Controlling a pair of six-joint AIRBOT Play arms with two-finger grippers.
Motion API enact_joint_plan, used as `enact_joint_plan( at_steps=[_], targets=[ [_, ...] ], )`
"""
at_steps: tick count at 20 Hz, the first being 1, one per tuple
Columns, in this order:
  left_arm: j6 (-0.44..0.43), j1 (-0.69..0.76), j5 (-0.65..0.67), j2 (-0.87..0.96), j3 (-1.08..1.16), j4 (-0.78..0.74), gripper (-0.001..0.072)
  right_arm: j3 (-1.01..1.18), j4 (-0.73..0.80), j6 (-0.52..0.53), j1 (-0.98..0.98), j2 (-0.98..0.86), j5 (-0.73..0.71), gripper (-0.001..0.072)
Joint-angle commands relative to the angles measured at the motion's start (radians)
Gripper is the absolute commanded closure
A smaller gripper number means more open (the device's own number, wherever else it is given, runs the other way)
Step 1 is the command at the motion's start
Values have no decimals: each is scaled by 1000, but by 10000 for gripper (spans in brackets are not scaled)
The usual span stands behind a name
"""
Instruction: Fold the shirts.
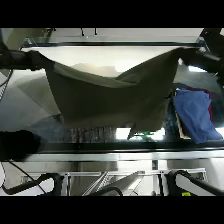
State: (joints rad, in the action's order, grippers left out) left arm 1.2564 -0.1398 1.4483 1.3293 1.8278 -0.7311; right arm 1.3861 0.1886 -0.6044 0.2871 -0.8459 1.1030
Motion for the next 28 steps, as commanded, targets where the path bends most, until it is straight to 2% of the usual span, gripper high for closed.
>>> enact_joint_plan(
  at_steps=[1, 4, 7, 9, 12, 14, 16, 18, 20, 23, 25, 28],
  targets=[
    [-46, -3, 56, -158, 127, 293, 691, 68, 16, 3, 0, 228, -76, 694],
    [-46, -44, 46, -331, 200, 313, 691, 87, 152, 2, 0, 430, -207, 694],
    [-43, -217, 58, -507, 206, 293, 692, 116, 219, -30, 0, 545, -241, 694],
    [-43, -301, 45, -590, 157, 254, 692, 154, 230, -32, 0, 550, -232, 694],
    [-45, -302, 50, -599, 35, 218, 692, 200, 268, -48, 43, 470, -191, 695],
    [-54, -266, 54, -536, -47, 159, 692, 199, 209, -82, 122, 363, -74, 695],
    [-118, -202, 61, -439, -134, 147, 692, 189, 91, -84, 188, 212, 106, 696],
    [-171, -142, 40, -322, -212, 145, 692, 130, 37, -74, 149, 64, 158, 696],
    [-189, -118, -1, -185, -294, 145, 692, 44, 116, -54, 23, -68, 104, 696],
    [-230, -114, -79, 37, -387, 128, 692, -40, 282, -58, -132, -282, -110, 696],
    [-227, -114, -130, 183, -393, 58, 692, -40, 273, -77, -147, -440, -226, 696],
    [-227, -114, -201, 343, -390, 44, 692, -4, 187, -74, -122, -613, -282, 696]
  ],
)
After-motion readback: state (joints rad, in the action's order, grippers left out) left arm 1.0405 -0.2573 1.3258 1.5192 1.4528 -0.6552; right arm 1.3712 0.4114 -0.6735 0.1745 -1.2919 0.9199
